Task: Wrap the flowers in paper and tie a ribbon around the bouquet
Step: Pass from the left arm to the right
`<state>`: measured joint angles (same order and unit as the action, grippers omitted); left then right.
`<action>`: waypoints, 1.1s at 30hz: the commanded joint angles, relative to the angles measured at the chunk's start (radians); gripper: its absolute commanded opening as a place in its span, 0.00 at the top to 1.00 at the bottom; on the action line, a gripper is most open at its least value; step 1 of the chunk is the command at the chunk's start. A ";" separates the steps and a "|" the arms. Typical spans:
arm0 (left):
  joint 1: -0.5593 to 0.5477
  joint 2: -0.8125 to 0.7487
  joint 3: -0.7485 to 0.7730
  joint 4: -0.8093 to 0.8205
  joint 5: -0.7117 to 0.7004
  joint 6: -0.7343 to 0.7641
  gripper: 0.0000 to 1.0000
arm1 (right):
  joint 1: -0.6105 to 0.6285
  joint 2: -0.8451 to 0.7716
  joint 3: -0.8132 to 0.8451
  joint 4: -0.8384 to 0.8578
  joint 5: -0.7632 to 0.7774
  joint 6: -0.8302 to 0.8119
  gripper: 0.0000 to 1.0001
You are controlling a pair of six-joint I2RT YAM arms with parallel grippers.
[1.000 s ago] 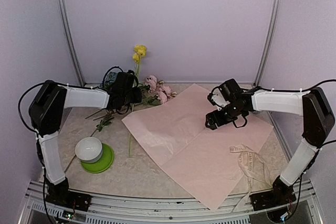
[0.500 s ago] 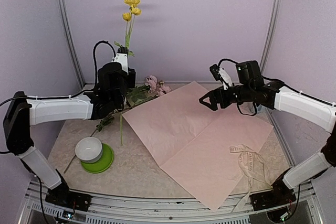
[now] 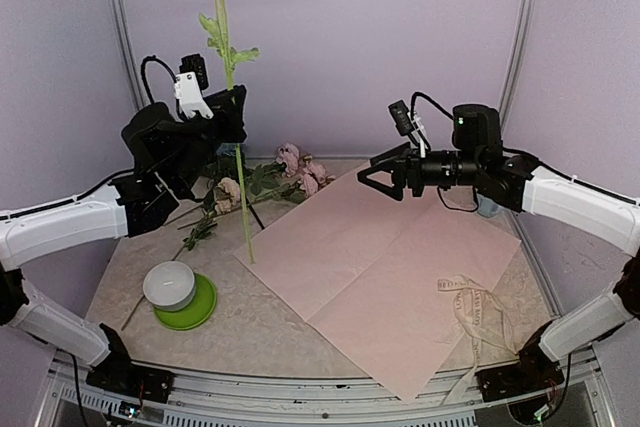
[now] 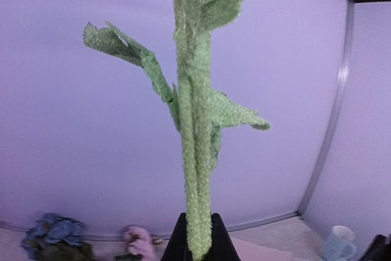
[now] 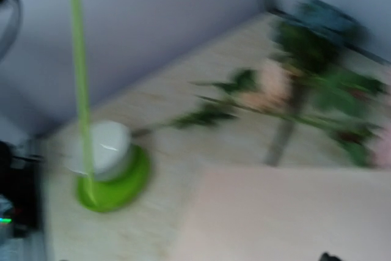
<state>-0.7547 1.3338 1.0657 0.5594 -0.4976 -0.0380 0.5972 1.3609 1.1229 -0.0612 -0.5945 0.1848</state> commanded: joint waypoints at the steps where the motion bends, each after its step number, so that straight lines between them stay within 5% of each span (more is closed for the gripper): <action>1: -0.095 0.012 -0.071 0.145 0.418 -0.253 1.00 | 0.076 0.066 0.055 0.191 -0.150 0.092 0.15; 6: -0.114 0.062 -0.134 0.396 0.569 -0.464 1.00 | 0.173 0.140 0.124 0.261 -0.073 0.113 0.16; 16: -0.152 0.155 -0.148 0.558 0.607 -0.552 1.00 | 0.252 0.300 0.244 0.236 -0.053 0.107 0.21; 25: -0.163 0.192 -0.147 0.559 0.597 -0.541 1.00 | 0.253 0.313 0.241 0.269 -0.083 0.109 0.56; 29: -0.161 0.187 -0.151 0.544 0.586 -0.531 1.00 | 0.253 0.304 0.235 0.248 -0.068 0.105 0.94; 31: -0.159 0.180 -0.149 0.510 0.566 -0.518 1.00 | 0.248 0.297 0.230 0.230 -0.049 0.122 1.00; 32: -0.158 0.175 -0.142 0.461 0.527 -0.504 0.94 | 0.240 0.291 0.224 0.222 -0.044 0.142 1.00; 33: -0.157 0.166 -0.129 0.380 0.472 -0.488 0.62 | 0.225 0.283 0.213 0.219 -0.042 0.170 1.00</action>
<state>-0.8978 1.5242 0.9188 1.0546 0.0479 -0.5533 0.8562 1.6642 1.3434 0.1761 -0.6998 0.3058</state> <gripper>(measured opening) 0.058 0.038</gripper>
